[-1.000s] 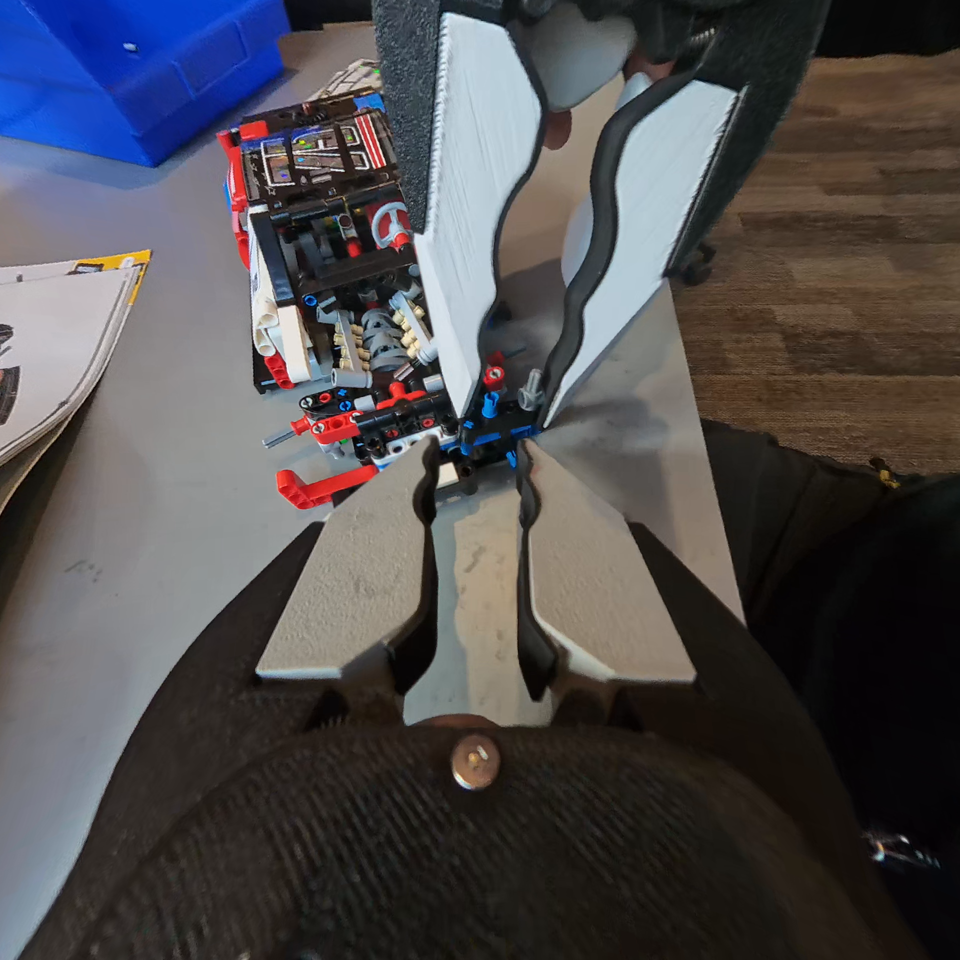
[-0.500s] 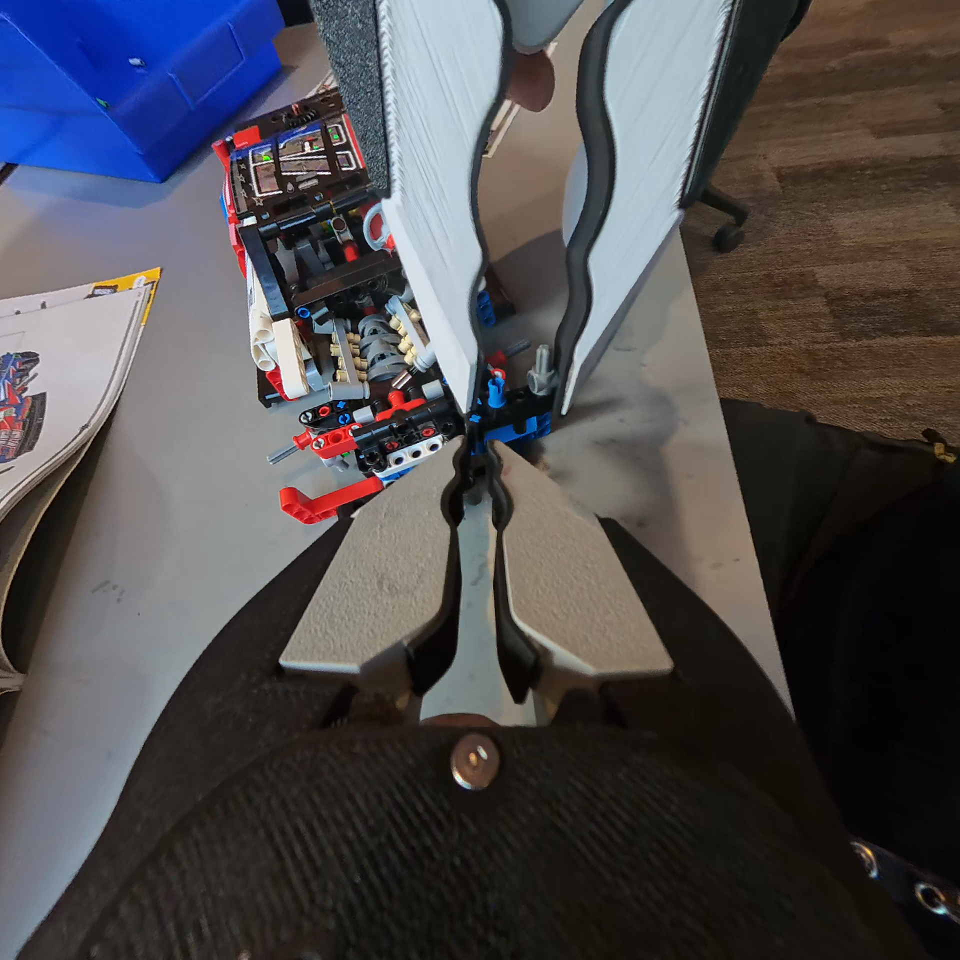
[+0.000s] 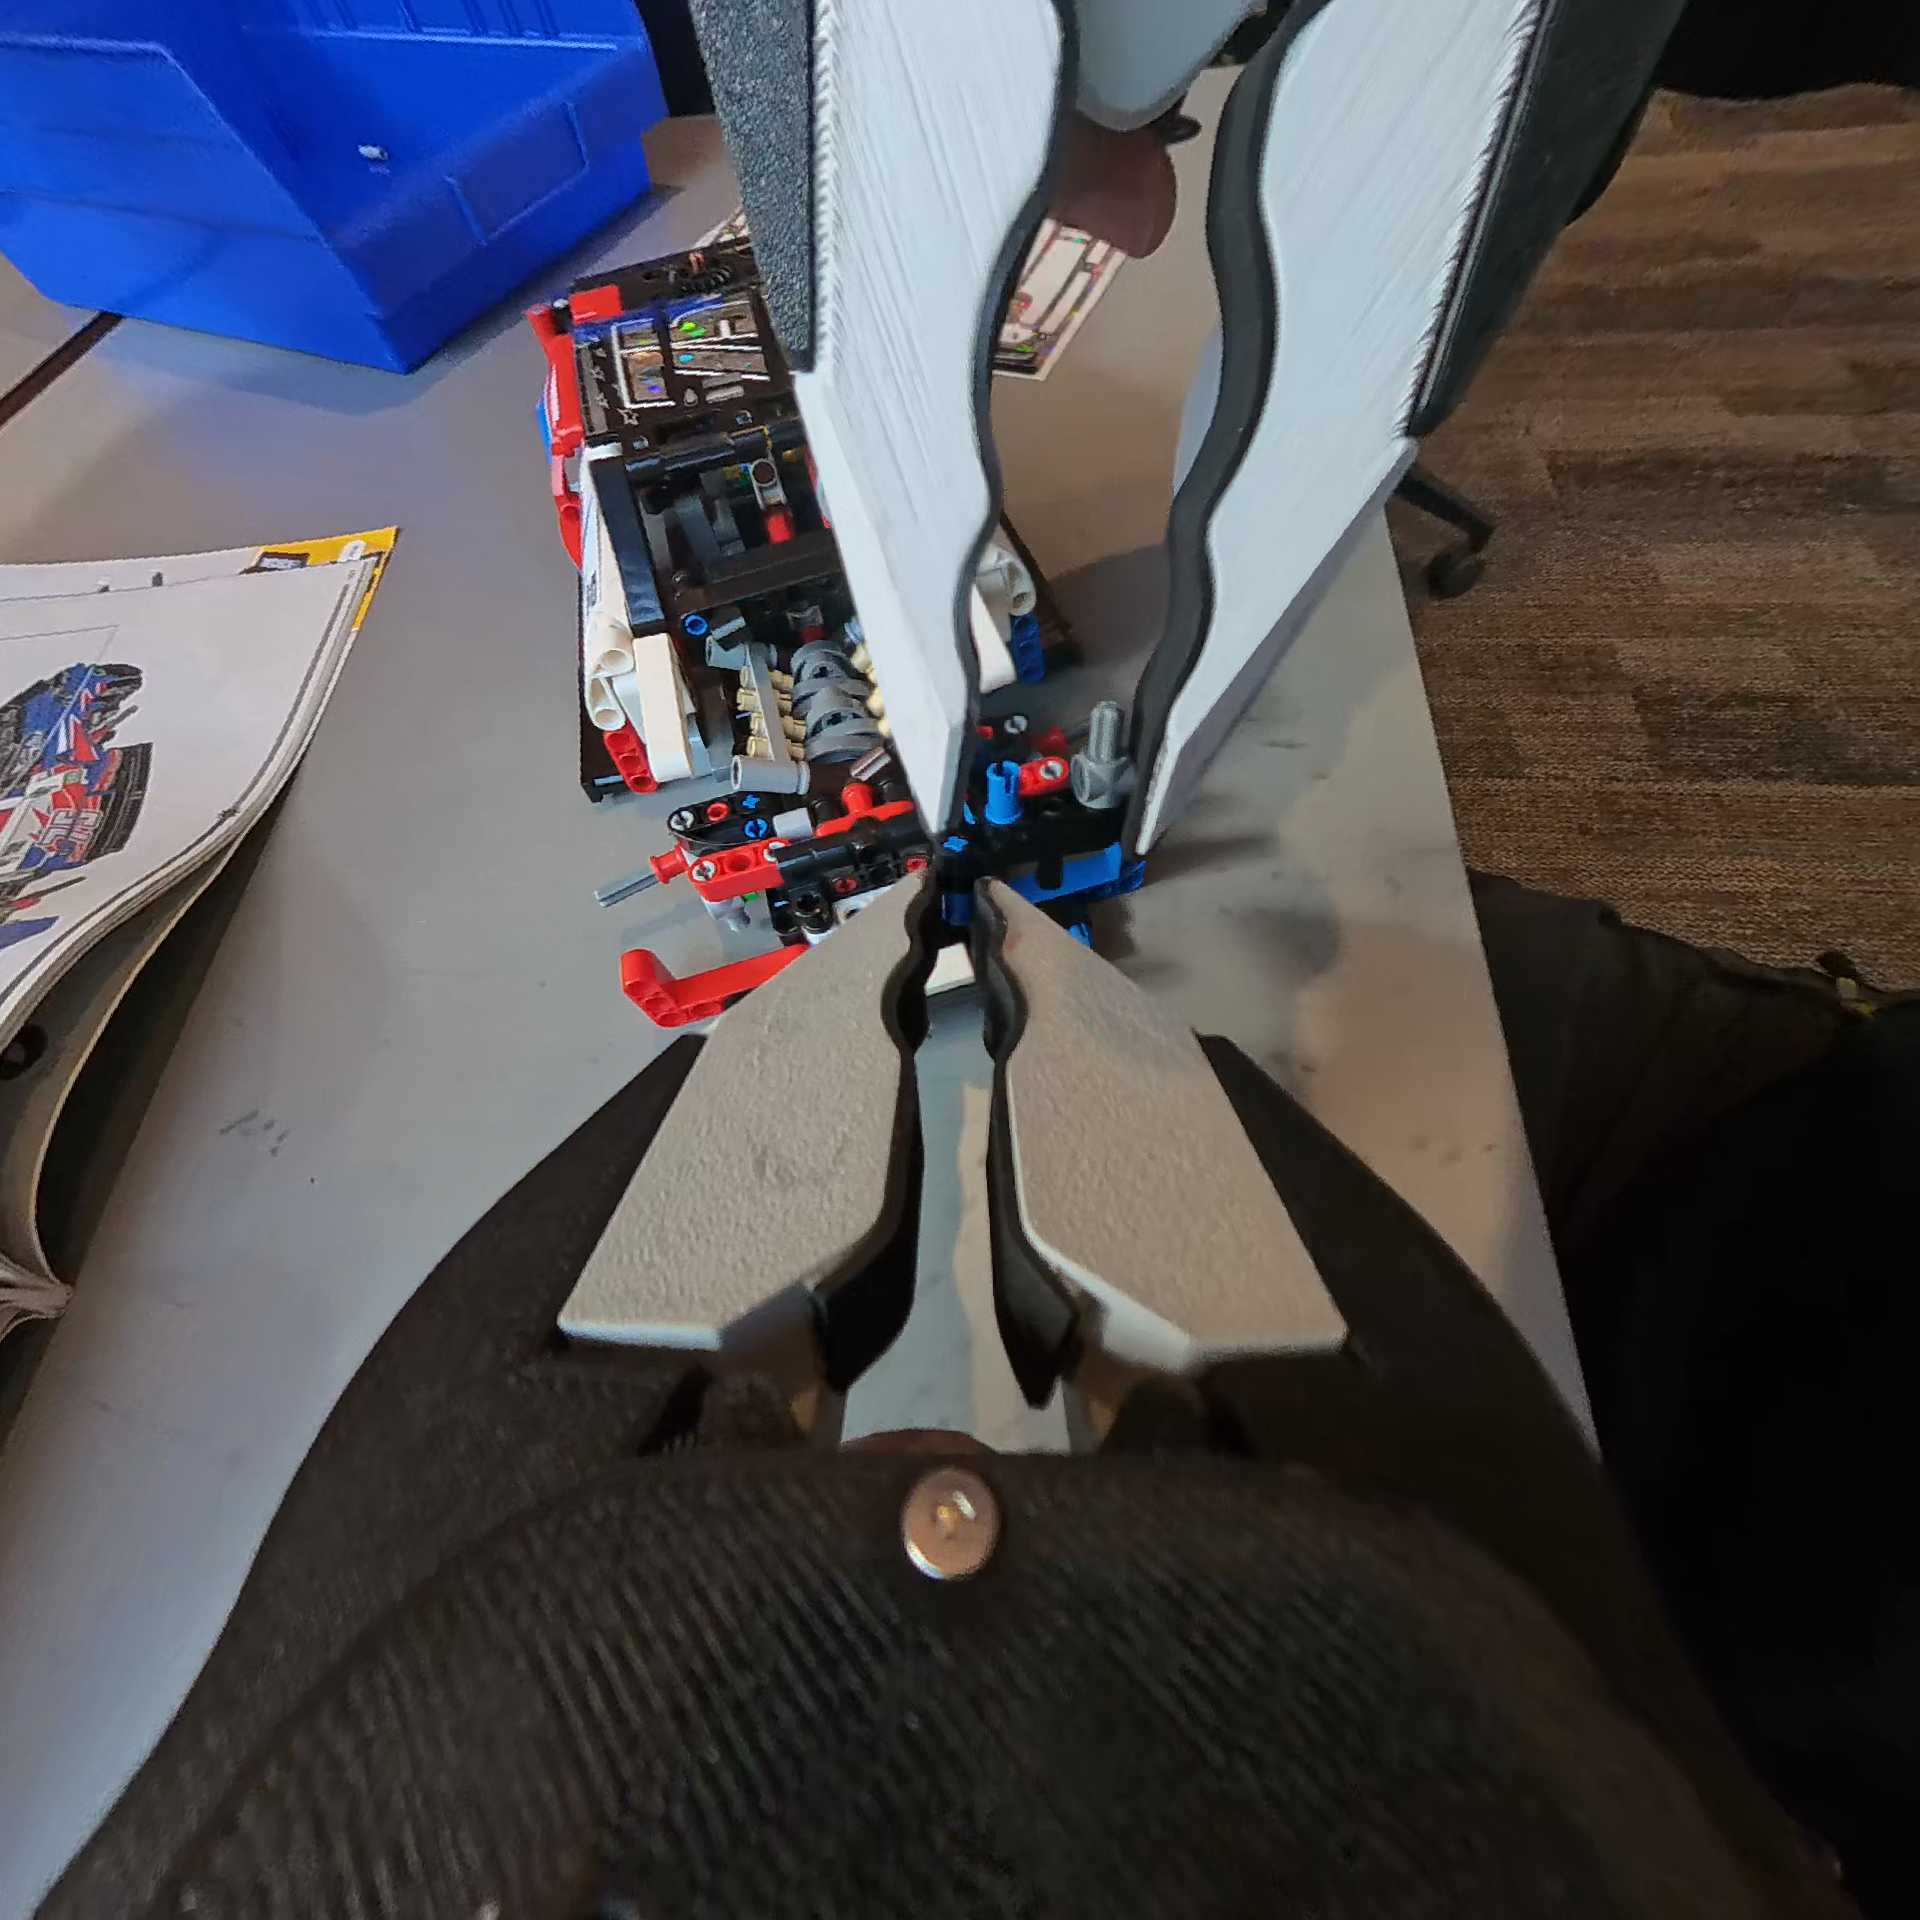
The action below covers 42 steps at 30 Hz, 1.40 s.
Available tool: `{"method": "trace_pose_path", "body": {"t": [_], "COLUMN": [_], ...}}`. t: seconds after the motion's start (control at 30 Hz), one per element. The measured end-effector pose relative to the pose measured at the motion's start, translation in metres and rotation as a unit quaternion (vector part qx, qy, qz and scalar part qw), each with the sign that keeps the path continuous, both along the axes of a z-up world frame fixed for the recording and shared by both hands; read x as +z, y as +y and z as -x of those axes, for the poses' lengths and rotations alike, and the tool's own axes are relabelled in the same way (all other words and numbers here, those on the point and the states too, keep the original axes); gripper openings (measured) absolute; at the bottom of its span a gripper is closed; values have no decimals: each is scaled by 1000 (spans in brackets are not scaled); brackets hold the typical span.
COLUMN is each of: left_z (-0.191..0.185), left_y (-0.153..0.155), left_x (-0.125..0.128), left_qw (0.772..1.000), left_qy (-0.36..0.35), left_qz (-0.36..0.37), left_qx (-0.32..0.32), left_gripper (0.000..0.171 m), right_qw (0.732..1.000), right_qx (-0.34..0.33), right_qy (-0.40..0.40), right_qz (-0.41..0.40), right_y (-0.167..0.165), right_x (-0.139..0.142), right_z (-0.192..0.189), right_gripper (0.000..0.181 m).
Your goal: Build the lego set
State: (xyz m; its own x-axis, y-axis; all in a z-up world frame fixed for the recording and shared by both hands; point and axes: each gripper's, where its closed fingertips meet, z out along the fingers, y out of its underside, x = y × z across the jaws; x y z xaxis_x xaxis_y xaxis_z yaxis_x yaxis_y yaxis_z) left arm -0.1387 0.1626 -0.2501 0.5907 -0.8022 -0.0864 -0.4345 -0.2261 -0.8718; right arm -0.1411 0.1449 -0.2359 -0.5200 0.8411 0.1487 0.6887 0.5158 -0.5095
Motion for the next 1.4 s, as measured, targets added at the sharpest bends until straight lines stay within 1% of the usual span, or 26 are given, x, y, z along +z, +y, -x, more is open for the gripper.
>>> {"method": "trace_pose_path", "body": {"t": [0.1, 0.2, 0.37, 0.43, 0.63, 0.73, 0.87, 0.97, 1.03, 1.17, 1.27, 1.3, 1.4], "left_z": [3, 6, 14, 19, 35, 43, 44, 42, 36, 40, 36, 34, 32], "left_y": [1, 2, 9, 11, 21, 25, 25, 25, 24, 27, 21, 20, 20], "left_x": [2, 4, 6, 10, 18, 21, 25, 28, 28, 26, 40, 42, 35], "left_qw": [1000, 1000, 998, 997, 993, 991, 988, 986, 987, 989, 984, 983, 985], "left_qy": [-8, -22, -46, -57, -87, -90, -125, -146, -147, -124, -172, -179, -169], "left_qz": [3, 5, 25, 15, 6, -7, 11, 20, 28, 9, 4, 6, 20], "left_qx": [4, 8, 32, 43, 81, 95, 91, 78, 66, 74, 42, 35, 30], "left_gripper": [2, 2, 2, 2, 2, 2, 2, 2, 2, 2, 1, 2, 1], "right_qw": [1000, 999, 999, 999, 996, 992, 990, 990, 990, 988, 987, 985, 981], "right_qx": [-14, -23, -20, -16, -11, -11, -13, 0, 6, 6, 6, 3, 2], "right_qy": [0, 16, 43, 51, 68, 78, 80, 80, 87, 106, 122, 132, 152], "right_qz": [-12, -21, -8, 0, 58, 103, 115, 120, 114, 108, 105, 106, 118], "right_y": [2, 5, 14, 19, 35, 36, 42, 42, 42, 42, 43, 43, 41], "right_x": [2, 6, 11, 16, 40, 46, 45, 49, 53, 62, 68, 71, 77], "right_z": [3, 4, 3, 2, 5, 10, 16, 17, 16, 9, 2, 1, -2], "right_gripper": [27, 28, 24, 22, 20, 19, 18, 11, 11, 8, 4, 3, 3]}}
